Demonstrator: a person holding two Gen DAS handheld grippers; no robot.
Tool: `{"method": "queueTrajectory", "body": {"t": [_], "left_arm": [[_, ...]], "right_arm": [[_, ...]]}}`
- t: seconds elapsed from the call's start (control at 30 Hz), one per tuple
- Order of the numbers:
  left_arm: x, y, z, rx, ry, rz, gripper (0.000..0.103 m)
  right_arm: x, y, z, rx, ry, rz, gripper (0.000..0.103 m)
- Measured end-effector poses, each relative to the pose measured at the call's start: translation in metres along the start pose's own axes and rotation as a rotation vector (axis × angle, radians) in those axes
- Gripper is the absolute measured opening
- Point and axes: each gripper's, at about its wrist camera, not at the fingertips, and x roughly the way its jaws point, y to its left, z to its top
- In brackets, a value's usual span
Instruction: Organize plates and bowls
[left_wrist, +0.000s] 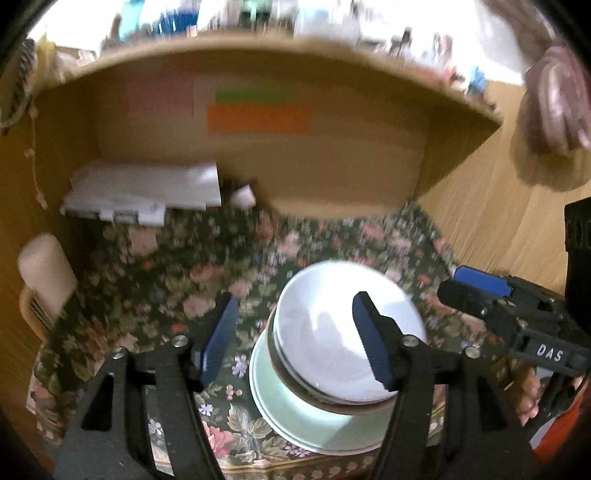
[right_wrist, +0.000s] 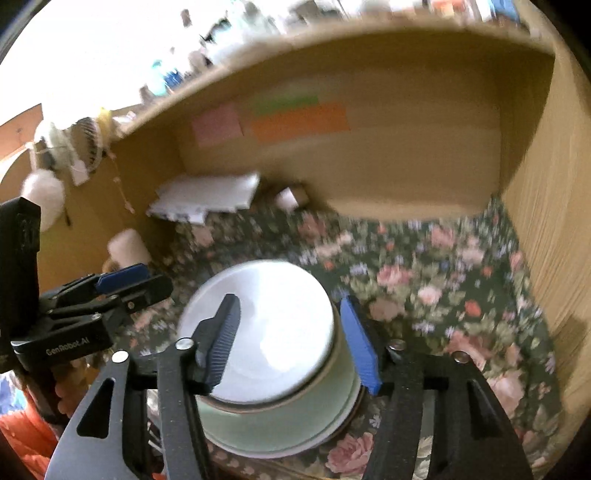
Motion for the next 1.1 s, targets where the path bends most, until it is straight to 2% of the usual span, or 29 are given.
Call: {"method": "queueTrajectory", "body": {"t": [0.07,0.27,0.33,0.43,0.47,0.53,0.7,1.1], "left_arm": [[-0.016,-0.004,0.002,0.006,-0.058,0.002,0.069],[-0.06,-0.014,-0.002,0.025,-0.212,0.027,0.089],[-0.071,-0.016,-0.004,0.033,-0.248,0.036,0.095],[-0.082,-0.017,-0.008,0.032,-0.286,0.053,0.099],[-0.084,-0.018,-0.009,0.029,-0.291,0.055,0.099],[-0.087,-0.015,-0.011,0.017,-0.299,0.053,0.1],[-0.092,-0.012,-0.016,0.0,-0.318,0.056,0.102],[-0.097,-0.015,-0.024,0.015,-0.337,0.057,0.103]], "right_arm": [[-0.011,0.009,0.001,-0.025,-0.048,-0.002,0.06],[-0.037,0.025,-0.001,-0.047,-0.143,0.017,0.063],[-0.042,0.028,-0.004,-0.047,-0.165,0.023,0.072],[-0.046,0.031,-0.008,-0.05,-0.191,0.022,0.077],[-0.048,0.032,-0.009,-0.051,-0.193,0.024,0.079],[-0.051,0.034,-0.011,-0.05,-0.206,0.023,0.088],[-0.061,0.041,-0.014,-0.072,-0.241,0.001,0.098],[-0.064,0.043,-0.016,-0.071,-0.255,0.009,0.101]]}}
